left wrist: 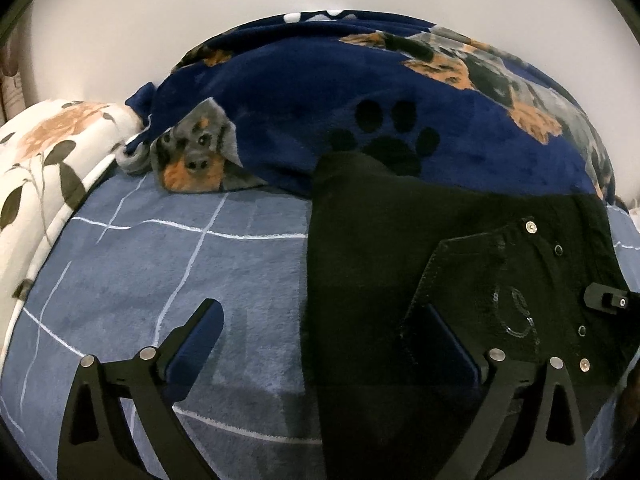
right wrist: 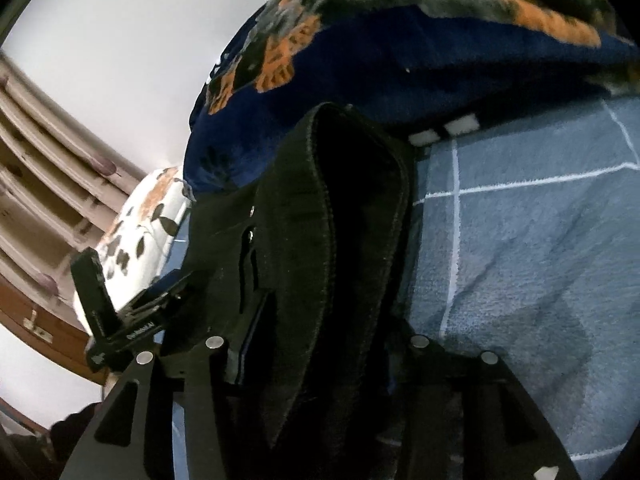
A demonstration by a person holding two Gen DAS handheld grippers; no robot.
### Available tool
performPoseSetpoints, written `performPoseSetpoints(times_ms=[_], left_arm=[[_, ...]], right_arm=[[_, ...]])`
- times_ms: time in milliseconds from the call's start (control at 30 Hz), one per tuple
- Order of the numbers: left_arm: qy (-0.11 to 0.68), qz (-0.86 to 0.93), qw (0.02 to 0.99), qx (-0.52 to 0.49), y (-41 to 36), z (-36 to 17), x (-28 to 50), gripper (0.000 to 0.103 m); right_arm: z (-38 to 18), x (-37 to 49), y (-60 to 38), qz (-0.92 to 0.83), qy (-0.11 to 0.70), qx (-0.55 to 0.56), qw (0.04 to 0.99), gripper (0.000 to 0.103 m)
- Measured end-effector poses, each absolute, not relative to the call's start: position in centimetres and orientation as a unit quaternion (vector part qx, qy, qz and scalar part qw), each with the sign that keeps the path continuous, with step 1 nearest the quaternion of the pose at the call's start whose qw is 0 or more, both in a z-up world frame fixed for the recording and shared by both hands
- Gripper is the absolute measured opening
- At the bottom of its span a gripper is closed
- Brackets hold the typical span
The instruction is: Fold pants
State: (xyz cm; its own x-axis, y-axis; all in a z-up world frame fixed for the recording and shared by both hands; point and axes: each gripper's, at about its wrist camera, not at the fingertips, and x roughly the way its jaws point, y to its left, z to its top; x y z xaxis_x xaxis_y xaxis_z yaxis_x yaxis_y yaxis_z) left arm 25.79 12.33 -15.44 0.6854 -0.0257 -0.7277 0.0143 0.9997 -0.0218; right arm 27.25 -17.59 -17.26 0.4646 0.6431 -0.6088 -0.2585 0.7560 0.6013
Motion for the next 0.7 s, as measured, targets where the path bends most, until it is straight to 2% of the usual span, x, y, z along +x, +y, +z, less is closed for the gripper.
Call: performPoseSetpoints(times_ms=[100,400,467,600,667,700], left_arm=[[0.394,-0.006,0.919,-0.002,12.2,-15.4,25.8,0.1],[0.393,0.001,0.92,0.005,12.0,-15.4,25.7,0.1],[0.391,0.005,0.92,0.008,12.0,-15.3,25.6,0.1],[0.389,0.011,0.921,0.013,11.8,-15.3,25.6,0.101],[0.387,0.014,0.922,0.018,11.7,-15.3,25.6,0.101],[0.387,0.016,0.922,0.019,11.7,-15.3,25.6,0.102]], right_arm=[[-17.1,27.1,-17.1,0.264,0.434,0.204,0.837,0.045],[-16.4,26.2,-14.2,0.224,0.417,0.11,0.874,0.06],[-16.2,26.0,-13.7,0.204,0.413,0.09,0.883,0.069],[-16.1,25.9,-13.5,0.169,0.41,0.071,0.893,0.08],[-16.1,25.8,-13.3,0.145,0.411,0.058,0.898,0.094],[-16.1,25.9,-13.3,0.133,0.412,0.054,0.9,0.095]])
